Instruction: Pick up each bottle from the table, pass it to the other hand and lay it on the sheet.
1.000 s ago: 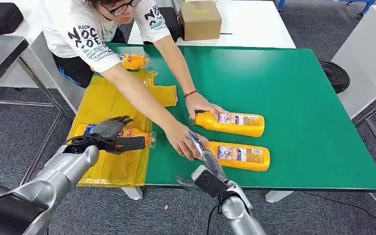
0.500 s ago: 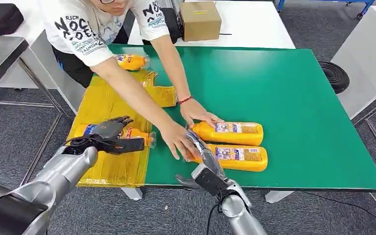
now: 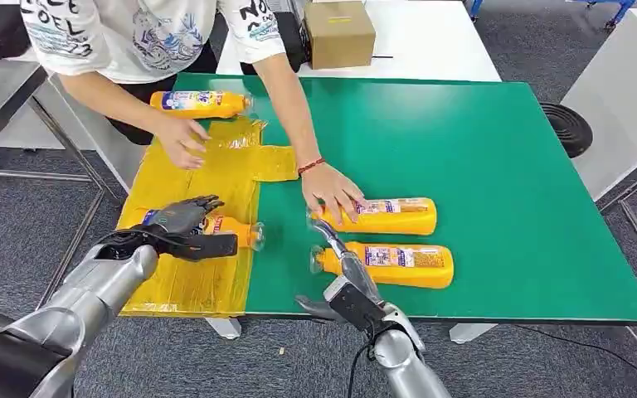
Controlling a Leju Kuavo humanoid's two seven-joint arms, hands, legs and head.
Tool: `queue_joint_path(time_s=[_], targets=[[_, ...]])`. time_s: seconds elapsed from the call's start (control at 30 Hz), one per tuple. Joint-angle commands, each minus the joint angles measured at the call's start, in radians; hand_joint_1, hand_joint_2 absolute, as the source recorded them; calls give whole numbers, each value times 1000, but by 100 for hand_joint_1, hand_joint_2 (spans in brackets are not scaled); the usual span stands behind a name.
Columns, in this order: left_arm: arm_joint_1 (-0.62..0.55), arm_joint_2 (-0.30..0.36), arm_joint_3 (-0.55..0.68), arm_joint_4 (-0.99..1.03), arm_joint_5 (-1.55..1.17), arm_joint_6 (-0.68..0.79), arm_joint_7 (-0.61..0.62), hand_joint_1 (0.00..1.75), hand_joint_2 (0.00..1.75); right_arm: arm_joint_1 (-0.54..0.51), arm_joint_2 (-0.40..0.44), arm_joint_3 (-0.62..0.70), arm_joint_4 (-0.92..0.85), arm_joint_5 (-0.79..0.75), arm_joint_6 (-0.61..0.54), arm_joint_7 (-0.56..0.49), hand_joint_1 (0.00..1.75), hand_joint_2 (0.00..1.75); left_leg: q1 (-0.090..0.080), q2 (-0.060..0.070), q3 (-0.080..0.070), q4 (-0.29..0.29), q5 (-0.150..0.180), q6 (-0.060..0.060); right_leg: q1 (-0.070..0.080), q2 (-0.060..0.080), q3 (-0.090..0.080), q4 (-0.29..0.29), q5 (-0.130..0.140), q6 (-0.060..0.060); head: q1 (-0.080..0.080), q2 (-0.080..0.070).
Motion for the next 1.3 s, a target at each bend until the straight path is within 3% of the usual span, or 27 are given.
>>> queue_joint_path(time_s=[0.03,0.4,0.63,0.8,1.3], targets=[[-35,40,-7,-65,14,-7,-20,0,175,-11,-7,-22,31,2,8,4,0,175,1,1,2,1,-2,0,2,-1,3,0,-2,-3,0,0],[-11,61,-31,-140,16,-11,-33,0,175,-21,-6,-34,52,-2,13,-1,0,175,1,1,3,0,-2,0,2,-1,4,-1,-2,-3,0,0],[-5,166,-133,-232,-21,-98,-37,0,175,-32,-8,-45,64,-5,17,-10,0,175,1,4,6,0,-4,0,2,2,6,-1,-3,-5,0,0],[10,248,-154,-297,-5,-142,-67,0,175,-49,-10,-47,83,-11,20,-17,0,175,1,3,-1,0,-1,0,1,2,-1,0,0,-2,0,0],[9,362,-144,-473,180,-311,-192,0,175,-72,-20,-33,123,-31,17,-39,0,175,2,2,-3,1,-1,-1,2,0,-3,0,-1,-2,0,0]])
